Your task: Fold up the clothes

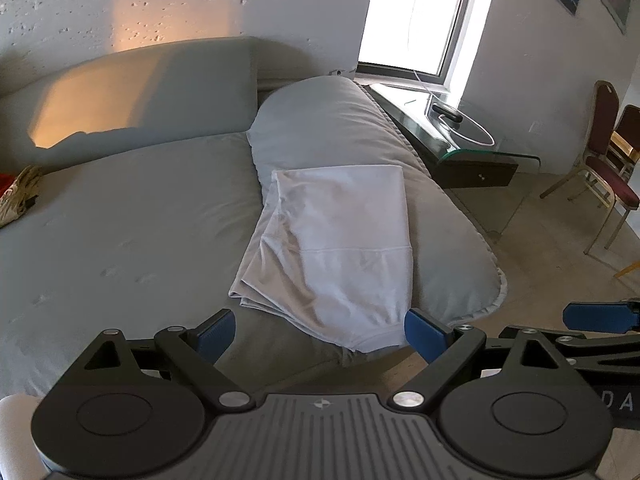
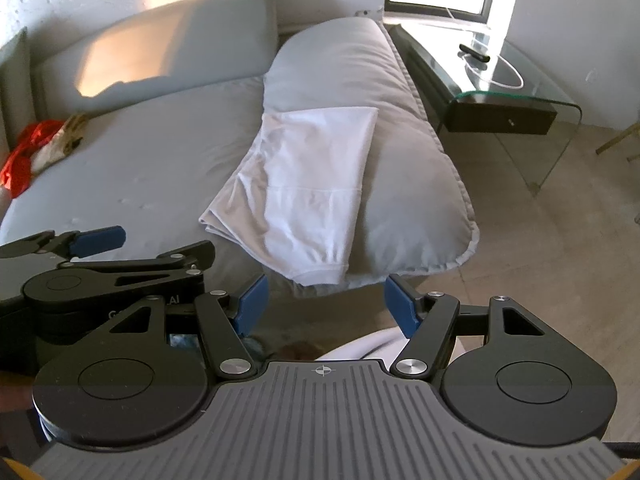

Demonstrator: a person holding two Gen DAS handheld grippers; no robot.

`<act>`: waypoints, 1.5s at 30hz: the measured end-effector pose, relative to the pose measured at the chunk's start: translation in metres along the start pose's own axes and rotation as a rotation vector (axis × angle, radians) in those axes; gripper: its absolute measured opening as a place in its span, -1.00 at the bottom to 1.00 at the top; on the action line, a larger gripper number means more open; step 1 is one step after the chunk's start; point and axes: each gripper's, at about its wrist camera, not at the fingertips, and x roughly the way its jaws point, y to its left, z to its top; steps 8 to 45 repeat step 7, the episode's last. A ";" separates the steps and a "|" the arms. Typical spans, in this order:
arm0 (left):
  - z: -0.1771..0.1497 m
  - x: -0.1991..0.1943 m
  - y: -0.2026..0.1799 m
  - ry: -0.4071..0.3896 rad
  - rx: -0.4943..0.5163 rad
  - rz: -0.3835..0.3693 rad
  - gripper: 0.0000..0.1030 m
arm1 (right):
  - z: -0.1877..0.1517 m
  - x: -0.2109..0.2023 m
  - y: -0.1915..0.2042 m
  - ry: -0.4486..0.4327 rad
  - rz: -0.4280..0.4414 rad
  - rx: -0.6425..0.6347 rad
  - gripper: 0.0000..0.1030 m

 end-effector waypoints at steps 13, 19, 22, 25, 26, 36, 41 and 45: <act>0.001 0.004 -0.001 -0.007 0.002 -0.009 0.78 | 0.000 0.002 -0.002 0.002 -0.001 0.007 0.36; 0.001 0.004 -0.001 -0.007 0.002 -0.009 0.78 | 0.000 0.002 -0.002 0.002 -0.001 0.007 0.36; 0.001 0.004 -0.001 -0.007 0.002 -0.009 0.78 | 0.000 0.002 -0.002 0.002 -0.001 0.007 0.36; 0.001 0.004 -0.001 -0.007 0.002 -0.009 0.78 | 0.000 0.002 -0.002 0.002 -0.001 0.007 0.36; 0.001 0.004 -0.001 -0.007 0.002 -0.009 0.78 | 0.000 0.002 -0.002 0.002 -0.001 0.007 0.36; 0.001 0.004 -0.001 -0.007 0.002 -0.009 0.78 | 0.000 0.002 -0.002 0.002 -0.001 0.007 0.36; 0.001 0.004 -0.001 -0.007 0.002 -0.009 0.78 | 0.000 0.002 -0.002 0.002 -0.001 0.007 0.36; 0.001 0.004 -0.001 -0.007 0.002 -0.009 0.78 | 0.000 0.002 -0.002 0.002 -0.001 0.007 0.36</act>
